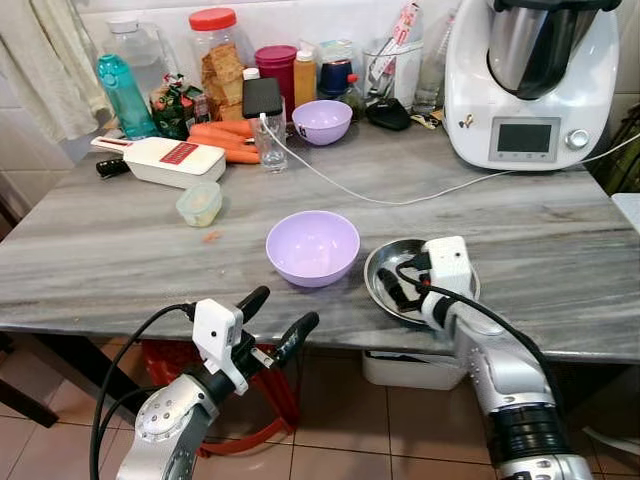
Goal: Setting the table
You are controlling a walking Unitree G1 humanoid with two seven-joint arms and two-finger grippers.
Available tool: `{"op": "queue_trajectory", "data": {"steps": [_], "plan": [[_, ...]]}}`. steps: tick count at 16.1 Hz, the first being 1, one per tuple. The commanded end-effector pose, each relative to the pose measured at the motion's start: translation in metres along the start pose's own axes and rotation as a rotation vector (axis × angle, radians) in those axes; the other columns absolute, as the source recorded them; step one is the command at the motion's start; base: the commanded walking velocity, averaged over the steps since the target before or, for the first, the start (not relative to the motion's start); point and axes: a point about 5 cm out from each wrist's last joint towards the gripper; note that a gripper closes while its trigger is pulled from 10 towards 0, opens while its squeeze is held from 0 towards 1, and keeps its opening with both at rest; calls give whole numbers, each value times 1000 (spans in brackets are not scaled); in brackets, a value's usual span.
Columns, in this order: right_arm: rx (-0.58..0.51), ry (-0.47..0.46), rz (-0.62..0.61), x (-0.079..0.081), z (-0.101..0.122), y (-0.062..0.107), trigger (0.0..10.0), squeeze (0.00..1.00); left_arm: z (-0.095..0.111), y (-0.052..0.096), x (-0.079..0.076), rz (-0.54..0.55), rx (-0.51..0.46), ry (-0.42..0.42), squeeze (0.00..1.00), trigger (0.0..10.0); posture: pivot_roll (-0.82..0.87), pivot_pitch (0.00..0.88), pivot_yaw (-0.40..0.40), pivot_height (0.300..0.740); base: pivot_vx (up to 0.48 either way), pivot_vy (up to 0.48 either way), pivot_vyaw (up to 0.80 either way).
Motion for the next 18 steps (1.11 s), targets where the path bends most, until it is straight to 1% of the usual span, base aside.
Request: {"op": "queue_trajectory", "data": {"steps": [1,3,5,10,12,16,18], "plan": [[19,-17,43,9,-2,-4,10000,0,0,-1,1,-11,2,-10,0,10000,-63,0,75,740,0,0,0],[25,-19,63,16,-3,-8,10000,0,0,-2,0,-12,3,-9,0,10000,-61,0,72,740,0,0,0],[27,-21,72,19,-2,-10,10000,0,0,-2,-1,-11,2,-10,0,10000,-59,0,70,740,0,0,0],[26,-32,83,19,-1,-10,10000,0,1,-3,-2,-8,-1,-11,0,10000,-61,0,69,740,0,0,0],[-30,-29,73,15,5,-2,10000,0,1,-3,-3,-10,-1,-12,0,10000,-63,0,67,740,0,0,0],[-229,-51,-11,-9,23,29,10000,0,2,-1,-1,-17,-1,-10,0,10000,-71,0,68,740,0,0,0],[-293,-60,-47,-16,25,40,10000,0,2,-1,-1,-19,-2,-10,0,10000,-79,0,71,740,0,0,0]]}}
Point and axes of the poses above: a point about 5 cm out from each wrist's last joint towards the gripper, its own y axis pointing back from the gripper into the wrist, its own z axis along the axis of the wrist's last joint, x = y × z, and after that the axes turned 1 degree about -y, right-handed
